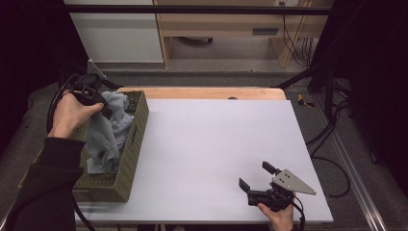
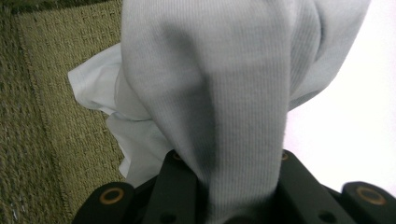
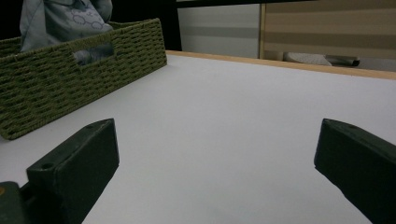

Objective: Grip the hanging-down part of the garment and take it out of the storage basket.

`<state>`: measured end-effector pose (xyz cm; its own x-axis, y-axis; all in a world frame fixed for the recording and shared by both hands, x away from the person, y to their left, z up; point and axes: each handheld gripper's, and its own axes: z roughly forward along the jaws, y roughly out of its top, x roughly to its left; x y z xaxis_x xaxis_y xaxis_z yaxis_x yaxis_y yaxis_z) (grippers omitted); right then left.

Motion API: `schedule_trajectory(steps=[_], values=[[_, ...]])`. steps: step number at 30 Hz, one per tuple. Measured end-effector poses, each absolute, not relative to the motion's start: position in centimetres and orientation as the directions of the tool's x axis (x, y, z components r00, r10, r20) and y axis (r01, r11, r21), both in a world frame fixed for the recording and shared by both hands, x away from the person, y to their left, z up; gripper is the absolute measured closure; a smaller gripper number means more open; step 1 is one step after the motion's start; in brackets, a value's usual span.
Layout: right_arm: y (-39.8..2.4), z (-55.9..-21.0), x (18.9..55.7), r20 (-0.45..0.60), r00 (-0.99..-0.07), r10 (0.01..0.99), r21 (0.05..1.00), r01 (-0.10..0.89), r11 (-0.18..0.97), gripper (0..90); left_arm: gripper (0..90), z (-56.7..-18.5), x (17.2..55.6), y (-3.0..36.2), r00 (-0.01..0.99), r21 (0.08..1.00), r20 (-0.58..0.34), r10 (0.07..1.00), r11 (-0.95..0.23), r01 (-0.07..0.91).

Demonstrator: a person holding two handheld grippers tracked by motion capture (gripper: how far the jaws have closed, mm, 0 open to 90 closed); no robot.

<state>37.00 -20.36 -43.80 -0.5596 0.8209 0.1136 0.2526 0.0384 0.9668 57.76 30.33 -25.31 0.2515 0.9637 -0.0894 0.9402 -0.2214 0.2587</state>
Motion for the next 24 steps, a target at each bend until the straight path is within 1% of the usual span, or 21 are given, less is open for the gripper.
schedule_trajectory(steps=[12,24], values=[[-20.5,-43.8,37.0,0.107,-0.567,0.817,0.968,0.246,0.044,0.2,80.1,-24.8,57.4,30.3,0.250,0.267,-0.084,0.965,-0.220,0.938],[-20.2,-43.6,36.9,0.117,-0.568,0.815,0.967,0.253,0.038,0.2,80.1,-21.9,56.6,30.1,0.252,0.306,-0.073,0.965,-0.219,0.926]])
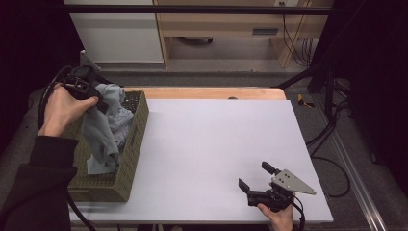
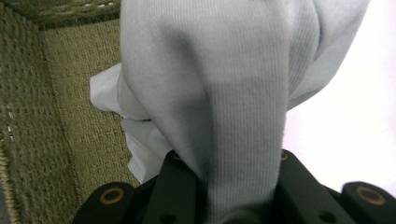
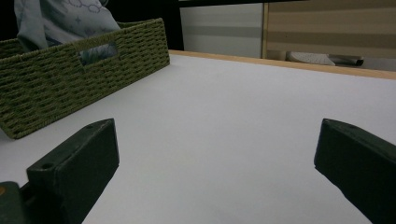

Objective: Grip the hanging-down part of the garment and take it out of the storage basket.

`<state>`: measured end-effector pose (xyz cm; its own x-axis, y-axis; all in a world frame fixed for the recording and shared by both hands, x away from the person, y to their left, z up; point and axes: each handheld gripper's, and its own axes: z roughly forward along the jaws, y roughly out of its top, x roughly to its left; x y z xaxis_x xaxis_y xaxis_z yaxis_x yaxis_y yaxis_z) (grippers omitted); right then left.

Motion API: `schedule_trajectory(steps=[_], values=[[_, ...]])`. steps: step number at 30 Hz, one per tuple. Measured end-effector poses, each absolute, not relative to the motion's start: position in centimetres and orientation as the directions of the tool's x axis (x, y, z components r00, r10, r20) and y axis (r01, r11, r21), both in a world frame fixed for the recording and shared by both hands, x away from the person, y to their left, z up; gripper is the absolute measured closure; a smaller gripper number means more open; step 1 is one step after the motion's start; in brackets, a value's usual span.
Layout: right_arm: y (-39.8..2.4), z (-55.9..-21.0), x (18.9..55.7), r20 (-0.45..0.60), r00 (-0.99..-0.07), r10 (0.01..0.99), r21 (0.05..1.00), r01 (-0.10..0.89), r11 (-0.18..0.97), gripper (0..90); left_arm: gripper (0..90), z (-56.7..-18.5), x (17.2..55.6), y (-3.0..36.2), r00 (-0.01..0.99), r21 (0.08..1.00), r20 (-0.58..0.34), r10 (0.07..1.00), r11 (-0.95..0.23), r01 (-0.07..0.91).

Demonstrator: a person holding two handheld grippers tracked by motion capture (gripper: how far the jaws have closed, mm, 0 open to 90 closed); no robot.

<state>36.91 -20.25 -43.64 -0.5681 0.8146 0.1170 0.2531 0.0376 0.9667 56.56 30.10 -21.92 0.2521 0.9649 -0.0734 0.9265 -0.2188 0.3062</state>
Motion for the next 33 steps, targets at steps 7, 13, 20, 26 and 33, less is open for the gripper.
schedule_trajectory(steps=[7,13,20,26,33], values=[[-20.4,-43.5,36.9,0.119,-0.569,0.814,0.967,0.253,0.036,0.2,80.1,-20.4,56.3,30.0,0.252,0.324,-0.068,0.965,-0.218,0.921],[-20.3,-43.6,37.0,0.124,-0.576,0.808,0.965,0.259,0.037,0.2,80.1,-18.6,55.8,30.0,0.252,0.351,-0.054,0.966,-0.218,0.911],[-20.1,-43.6,37.2,0.118,-0.585,0.802,0.966,0.256,0.045,0.2,80.1,-16.2,54.9,29.8,0.253,0.388,-0.037,0.967,-0.220,0.895],[-19.7,-43.2,37.3,0.125,-0.598,0.792,0.966,0.255,0.040,0.3,80.2,-14.7,54.4,29.5,0.257,0.407,-0.026,0.966,-0.224,0.886],[-18.5,-42.4,37.9,0.122,-0.624,0.772,0.970,0.239,0.041,0.3,80.2,-13.7,54.2,28.9,0.261,0.411,-0.015,0.965,-0.232,0.882]])
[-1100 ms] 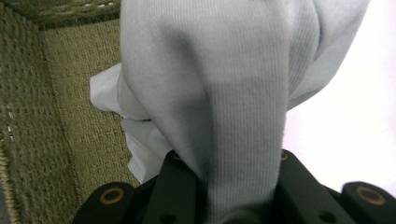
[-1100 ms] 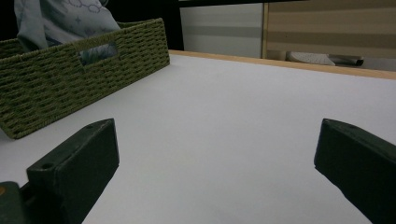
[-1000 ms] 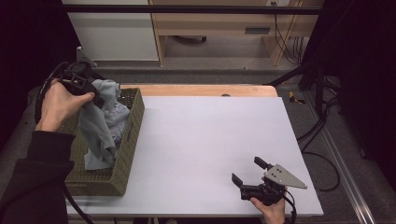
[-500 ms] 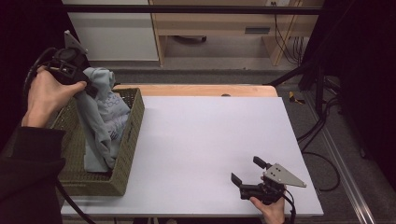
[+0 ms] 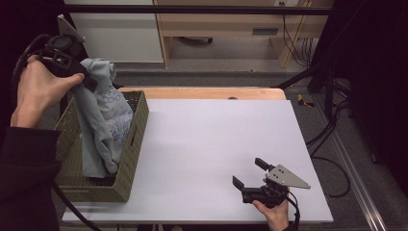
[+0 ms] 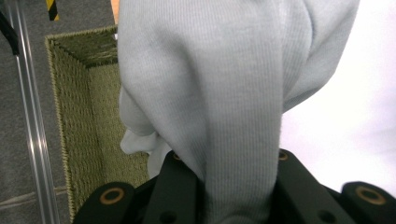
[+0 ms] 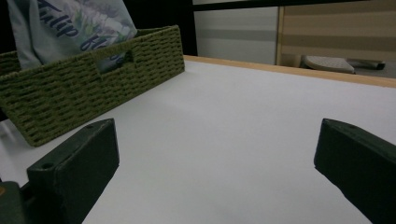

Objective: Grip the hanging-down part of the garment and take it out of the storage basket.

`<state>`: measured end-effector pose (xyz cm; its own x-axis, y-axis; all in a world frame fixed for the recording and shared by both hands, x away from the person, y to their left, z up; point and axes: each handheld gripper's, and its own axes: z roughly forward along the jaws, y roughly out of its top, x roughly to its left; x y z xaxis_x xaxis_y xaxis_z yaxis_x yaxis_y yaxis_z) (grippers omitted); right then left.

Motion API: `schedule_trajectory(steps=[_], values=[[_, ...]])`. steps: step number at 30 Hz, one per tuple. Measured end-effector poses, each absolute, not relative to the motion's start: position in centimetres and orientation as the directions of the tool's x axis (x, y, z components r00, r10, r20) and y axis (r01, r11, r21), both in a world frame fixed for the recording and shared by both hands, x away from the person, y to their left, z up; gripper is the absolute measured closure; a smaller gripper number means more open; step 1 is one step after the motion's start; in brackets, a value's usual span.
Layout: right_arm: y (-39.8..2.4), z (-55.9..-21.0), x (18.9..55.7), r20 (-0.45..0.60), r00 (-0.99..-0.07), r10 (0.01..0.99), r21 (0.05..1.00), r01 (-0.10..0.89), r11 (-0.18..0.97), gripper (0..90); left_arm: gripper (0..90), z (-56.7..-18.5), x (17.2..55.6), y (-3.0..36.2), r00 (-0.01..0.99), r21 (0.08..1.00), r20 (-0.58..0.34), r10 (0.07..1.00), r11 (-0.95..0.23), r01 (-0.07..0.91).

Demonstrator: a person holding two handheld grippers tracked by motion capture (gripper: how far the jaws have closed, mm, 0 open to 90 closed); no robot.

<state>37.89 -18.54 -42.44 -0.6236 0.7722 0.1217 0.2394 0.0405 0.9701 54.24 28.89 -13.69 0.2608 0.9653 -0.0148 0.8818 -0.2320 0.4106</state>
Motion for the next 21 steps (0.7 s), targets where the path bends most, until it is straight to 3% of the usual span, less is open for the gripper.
schedule_trajectory(steps=[21], values=[[-6.2,-39.2,42.3,0.172,-0.775,0.609,0.972,0.233,0.021,1.0,80.2,-13.6,54.3,29.0,0.260,0.416,-0.015,0.965,-0.231,0.880]])
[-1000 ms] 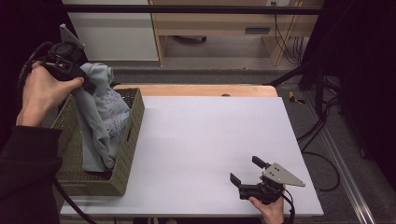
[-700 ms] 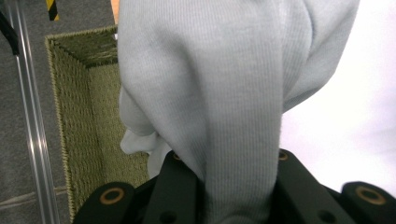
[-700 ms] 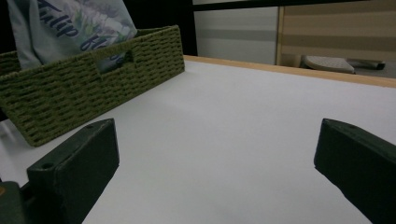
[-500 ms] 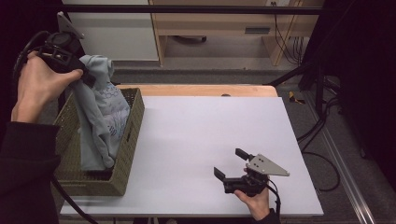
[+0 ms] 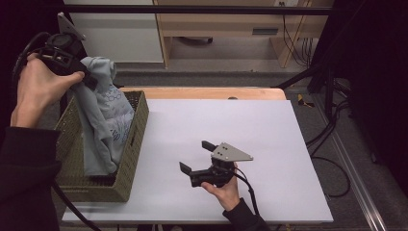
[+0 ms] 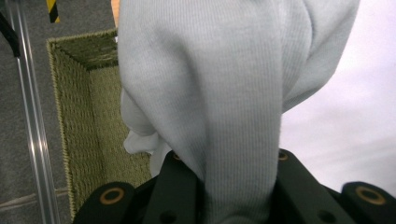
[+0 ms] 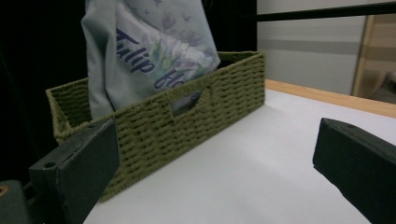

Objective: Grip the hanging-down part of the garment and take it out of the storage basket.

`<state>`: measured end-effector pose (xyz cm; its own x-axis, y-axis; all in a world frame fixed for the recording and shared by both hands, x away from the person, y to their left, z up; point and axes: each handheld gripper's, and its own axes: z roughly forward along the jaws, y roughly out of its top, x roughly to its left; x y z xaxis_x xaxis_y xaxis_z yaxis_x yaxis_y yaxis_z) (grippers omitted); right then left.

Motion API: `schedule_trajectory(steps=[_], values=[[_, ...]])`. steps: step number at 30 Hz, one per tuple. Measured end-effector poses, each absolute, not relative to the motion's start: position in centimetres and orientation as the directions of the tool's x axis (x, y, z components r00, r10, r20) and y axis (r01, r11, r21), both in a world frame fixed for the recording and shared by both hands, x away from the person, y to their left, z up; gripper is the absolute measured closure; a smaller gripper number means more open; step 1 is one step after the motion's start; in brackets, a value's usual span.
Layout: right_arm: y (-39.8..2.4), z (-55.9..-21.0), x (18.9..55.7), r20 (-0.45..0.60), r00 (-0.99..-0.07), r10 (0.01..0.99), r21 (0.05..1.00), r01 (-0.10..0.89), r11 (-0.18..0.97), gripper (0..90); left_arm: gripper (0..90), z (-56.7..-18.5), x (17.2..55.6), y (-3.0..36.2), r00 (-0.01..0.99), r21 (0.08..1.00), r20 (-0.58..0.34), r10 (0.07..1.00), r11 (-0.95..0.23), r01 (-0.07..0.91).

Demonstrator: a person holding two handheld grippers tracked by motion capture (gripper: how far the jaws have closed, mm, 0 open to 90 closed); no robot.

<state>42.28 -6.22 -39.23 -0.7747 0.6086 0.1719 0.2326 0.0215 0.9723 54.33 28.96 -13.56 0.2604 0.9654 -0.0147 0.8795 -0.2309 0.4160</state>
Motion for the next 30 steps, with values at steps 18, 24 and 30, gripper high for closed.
schedule_trajectory(steps=[18,24,30], values=[[2.6,-37.5,44.4,0.152,-0.829,0.538,0.976,0.213,0.053,2.4,80.2,-13.8,54.6,28.2,0.279,0.408,-0.005,0.960,-0.253,0.877],[4.6,-37.5,45.4,0.153,-0.855,0.496,0.977,0.205,0.051,3.4,80.1,-13.8,54.6,28.1,0.281,0.407,-0.003,0.960,-0.255,0.877],[6.1,-37.8,46.0,0.176,-0.864,0.471,0.974,0.224,0.046,3.7,80.2,-13.8,54.5,28.1,0.280,0.408,-0.003,0.960,-0.255,0.877]])
